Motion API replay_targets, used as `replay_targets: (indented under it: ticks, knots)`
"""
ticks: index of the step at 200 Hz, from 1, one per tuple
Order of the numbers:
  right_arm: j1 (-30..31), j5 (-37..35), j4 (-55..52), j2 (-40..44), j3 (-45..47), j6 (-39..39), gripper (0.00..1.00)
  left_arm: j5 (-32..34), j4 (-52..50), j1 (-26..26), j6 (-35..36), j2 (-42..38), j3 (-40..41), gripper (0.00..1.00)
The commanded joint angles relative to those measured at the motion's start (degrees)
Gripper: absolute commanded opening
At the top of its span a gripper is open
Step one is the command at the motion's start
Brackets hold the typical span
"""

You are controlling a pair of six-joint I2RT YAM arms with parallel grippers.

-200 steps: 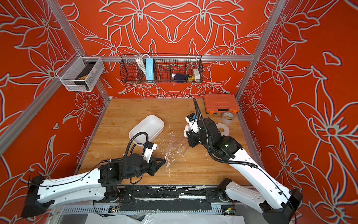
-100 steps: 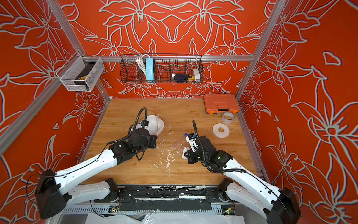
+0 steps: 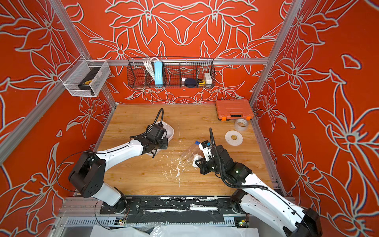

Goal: Wipe the exteriors of test tubes
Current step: Place the test tube in the storage box.

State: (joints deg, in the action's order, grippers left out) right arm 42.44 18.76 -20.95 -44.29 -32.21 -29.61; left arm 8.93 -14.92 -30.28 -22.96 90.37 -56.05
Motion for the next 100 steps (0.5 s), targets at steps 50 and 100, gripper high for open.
replay_targets:
  ticks: [50, 100]
  knots:
    - [0.4, 0.0, 0.1, 1.6, 1.2, -0.5, 0.0, 3.9, -7.0, 1.2, 2.3, 3.6, -3.4, 0.15]
    - [0.4, 0.0, 0.7, 1.2, 0.5, -0.7, 0.0, 5.0, -11.0, 2.2, 2.8, 1.0, -7.3, 0.16]
